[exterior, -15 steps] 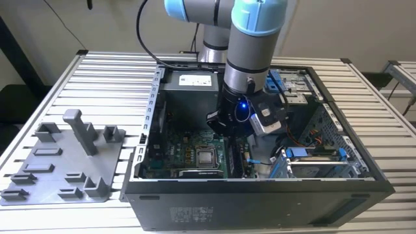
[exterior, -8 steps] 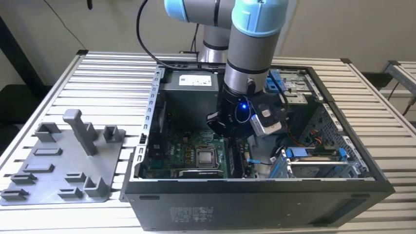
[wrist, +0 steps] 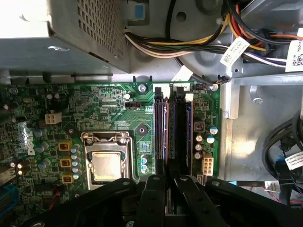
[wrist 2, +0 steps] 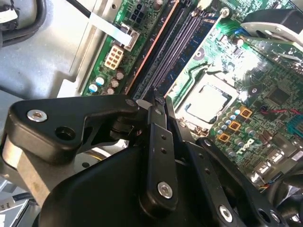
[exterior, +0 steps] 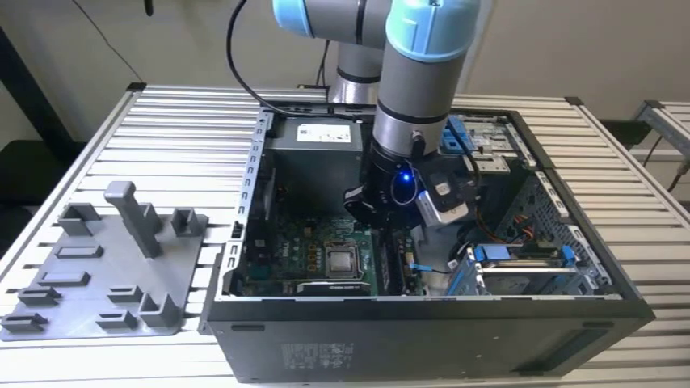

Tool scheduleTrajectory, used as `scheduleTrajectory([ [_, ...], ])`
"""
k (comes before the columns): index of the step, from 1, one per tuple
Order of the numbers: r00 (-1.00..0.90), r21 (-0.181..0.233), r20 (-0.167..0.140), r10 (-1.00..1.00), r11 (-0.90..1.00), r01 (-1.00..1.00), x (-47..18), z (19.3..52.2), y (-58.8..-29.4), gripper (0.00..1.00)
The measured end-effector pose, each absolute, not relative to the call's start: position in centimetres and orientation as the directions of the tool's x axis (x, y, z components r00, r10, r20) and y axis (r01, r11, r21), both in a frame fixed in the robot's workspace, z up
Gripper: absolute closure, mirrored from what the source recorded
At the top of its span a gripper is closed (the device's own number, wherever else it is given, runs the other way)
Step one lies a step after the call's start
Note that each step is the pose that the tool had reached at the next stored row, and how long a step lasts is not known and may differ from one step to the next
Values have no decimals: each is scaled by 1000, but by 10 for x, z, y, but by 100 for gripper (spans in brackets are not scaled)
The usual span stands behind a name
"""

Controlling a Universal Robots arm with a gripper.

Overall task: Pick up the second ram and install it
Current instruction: 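Insert the second ram into the second slot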

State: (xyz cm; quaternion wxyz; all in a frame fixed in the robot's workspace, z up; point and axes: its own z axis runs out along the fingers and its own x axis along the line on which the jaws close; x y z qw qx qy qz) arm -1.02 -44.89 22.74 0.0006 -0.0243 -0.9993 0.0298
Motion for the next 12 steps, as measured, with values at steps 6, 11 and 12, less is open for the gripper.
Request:
scheduleTrajectory([
  [6,-999,-59,-2,48,997,48,-10,227,-449,86],
  [11,-1000,-59,-15,24,998,24,-10,227,-449,86],
  [12,-1000,-59,-15,21,998,22,-10,227,-449,86],
])
